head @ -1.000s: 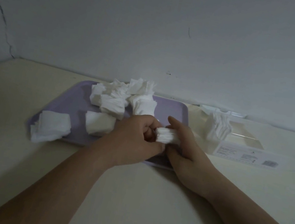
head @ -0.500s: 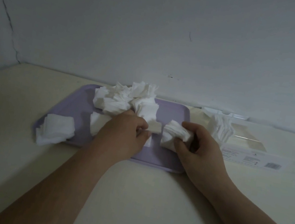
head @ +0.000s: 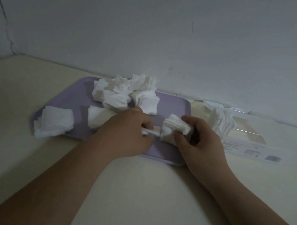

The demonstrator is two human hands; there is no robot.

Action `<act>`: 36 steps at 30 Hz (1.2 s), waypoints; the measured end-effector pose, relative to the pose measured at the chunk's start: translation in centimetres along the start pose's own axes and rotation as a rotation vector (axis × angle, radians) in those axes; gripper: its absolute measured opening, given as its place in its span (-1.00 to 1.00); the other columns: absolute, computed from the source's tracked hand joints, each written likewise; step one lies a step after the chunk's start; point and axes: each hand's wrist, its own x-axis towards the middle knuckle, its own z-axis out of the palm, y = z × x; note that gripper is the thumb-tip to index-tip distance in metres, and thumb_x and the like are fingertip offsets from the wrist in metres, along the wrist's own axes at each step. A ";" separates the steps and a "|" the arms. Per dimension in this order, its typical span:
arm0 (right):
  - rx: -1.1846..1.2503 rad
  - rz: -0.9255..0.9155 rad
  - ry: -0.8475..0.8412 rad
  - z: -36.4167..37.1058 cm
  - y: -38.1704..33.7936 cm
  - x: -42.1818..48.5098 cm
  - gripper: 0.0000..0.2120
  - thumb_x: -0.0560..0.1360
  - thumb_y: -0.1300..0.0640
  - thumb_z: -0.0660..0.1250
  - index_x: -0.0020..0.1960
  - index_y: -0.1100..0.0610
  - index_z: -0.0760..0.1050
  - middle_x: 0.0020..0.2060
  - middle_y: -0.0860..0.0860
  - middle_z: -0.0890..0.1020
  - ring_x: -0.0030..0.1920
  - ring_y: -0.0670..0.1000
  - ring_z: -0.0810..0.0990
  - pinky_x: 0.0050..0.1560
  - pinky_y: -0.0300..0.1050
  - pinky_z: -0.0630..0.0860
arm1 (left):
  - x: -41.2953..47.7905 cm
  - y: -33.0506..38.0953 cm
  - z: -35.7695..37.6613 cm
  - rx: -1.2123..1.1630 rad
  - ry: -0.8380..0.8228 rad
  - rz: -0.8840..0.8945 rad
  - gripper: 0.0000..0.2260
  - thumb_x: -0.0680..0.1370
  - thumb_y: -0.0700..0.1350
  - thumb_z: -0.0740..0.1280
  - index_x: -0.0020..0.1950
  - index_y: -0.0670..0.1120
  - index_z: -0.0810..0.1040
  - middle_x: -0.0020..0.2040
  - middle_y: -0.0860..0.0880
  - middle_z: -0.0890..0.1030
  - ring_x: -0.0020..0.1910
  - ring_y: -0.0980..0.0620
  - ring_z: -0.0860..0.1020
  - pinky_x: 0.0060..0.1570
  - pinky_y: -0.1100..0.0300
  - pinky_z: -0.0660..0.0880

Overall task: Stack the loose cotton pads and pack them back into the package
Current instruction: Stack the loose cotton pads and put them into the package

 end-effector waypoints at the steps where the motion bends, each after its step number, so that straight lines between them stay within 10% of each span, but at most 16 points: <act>1: -0.004 0.000 0.002 0.0 0.0 0.0 -0.62 0.52 0.14 0.44 0.31 -0.03 0.54 -0.01 -0.14 0.65 -0.15 -0.43 0.53 -0.12 -0.58 0.38 | 0.1 -0.1 0.0 0.009 0.026 -0.020 -0.82 0.33 0.03 0.29 -0.16 0.07 0.64 -0.13 0.07 0.55 -0.18 0.00 0.58 -0.12 0.05 0.58; 5: -0.003 0.015 0.000 0.0 -0.2 0.0 -0.62 0.53 0.13 0.43 0.33 -0.04 0.52 -0.04 -0.19 0.62 -0.14 -0.43 0.53 -0.14 -0.60 0.36 | 0.5 -0.3 -0.1 -0.123 0.115 -0.128 -0.79 0.51 0.00 0.38 -0.24 -0.10 0.58 -0.45 0.05 0.50 -0.44 0.07 0.43 -0.33 0.20 0.44; 10: 0.006 0.038 -0.004 0.0 -0.2 0.0 -0.60 0.54 0.08 0.43 0.35 -0.08 0.49 -0.01 -0.15 0.64 -0.13 -0.38 0.55 -0.15 -0.58 0.38 | 0.7 0.3 -1.5 -0.227 0.325 -0.063 -0.81 0.63 -0.06 0.31 -0.14 -0.10 0.58 -0.31 -0.04 0.57 -0.32 0.04 0.50 -0.22 0.13 0.46; 16: 0.144 0.082 -0.013 -0.1 0.3 0.2 -0.54 0.48 0.08 0.49 0.35 -0.04 0.49 -0.04 -0.08 0.71 -0.08 -0.13 0.67 0.02 -0.20 0.58 | -0.5 2.1 -1.6 -0.535 -0.098 0.038 -0.75 0.59 -0.27 0.36 -0.03 0.11 0.67 -0.27 0.17 0.65 -0.33 0.21 0.55 -0.23 0.39 0.48; 19: 0.237 0.097 -0.078 -0.3 0.6 0.3 -0.54 0.46 0.29 0.47 0.32 0.01 0.54 -0.03 -0.03 0.76 -0.02 0.02 0.74 0.13 0.05 0.66 | -0.6 1.8 -0.8 -0.502 -0.160 0.054 -0.70 0.53 -0.20 0.46 0.16 0.16 0.65 0.05 0.12 0.73 -0.03 0.12 0.69 0.05 0.06 0.67; 24: 0.331 0.100 -0.157 -0.2 0.7 0.5 -0.62 0.45 0.38 0.48 0.19 0.07 0.65 -0.03 -0.04 0.78 0.02 -0.03 0.76 0.21 0.08 0.65 | -0.3 1.2 -0.8 -0.539 -0.068 -0.005 -0.72 0.47 -0.25 0.54 0.09 0.03 0.60 -0.11 -0.13 0.66 -0.25 0.00 0.53 -0.10 -0.24 0.63; 30: 0.438 0.093 -0.202 -0.3 0.5 0.2 -0.65 0.51 0.39 0.43 0.23 0.10 0.62 0.02 0.03 0.78 0.09 0.03 0.74 0.26 0.13 0.62 | -0.1 1.0 -0.4 -0.503 0.030 -0.010 -0.71 0.43 -0.23 0.59 0.01 0.05 0.60 -0.16 -0.09 0.62 -0.32 0.13 0.49 -0.21 0.23 0.58; 36: 0.501 0.113 -0.349 -0.7 0.4 0.2 -0.50 0.42 0.17 0.55 0.33 0.02 0.55 0.13 -0.01 0.74 0.18 0.01 0.70 0.26 -0.01 0.59 | 0.2 0.5 0.3 -0.469 0.061 0.004 -0.69 0.36 -0.19 0.63 -0.05 0.06 0.60 -0.26 0.08 0.55 -0.38 0.17 0.45 -0.25 0.25 0.49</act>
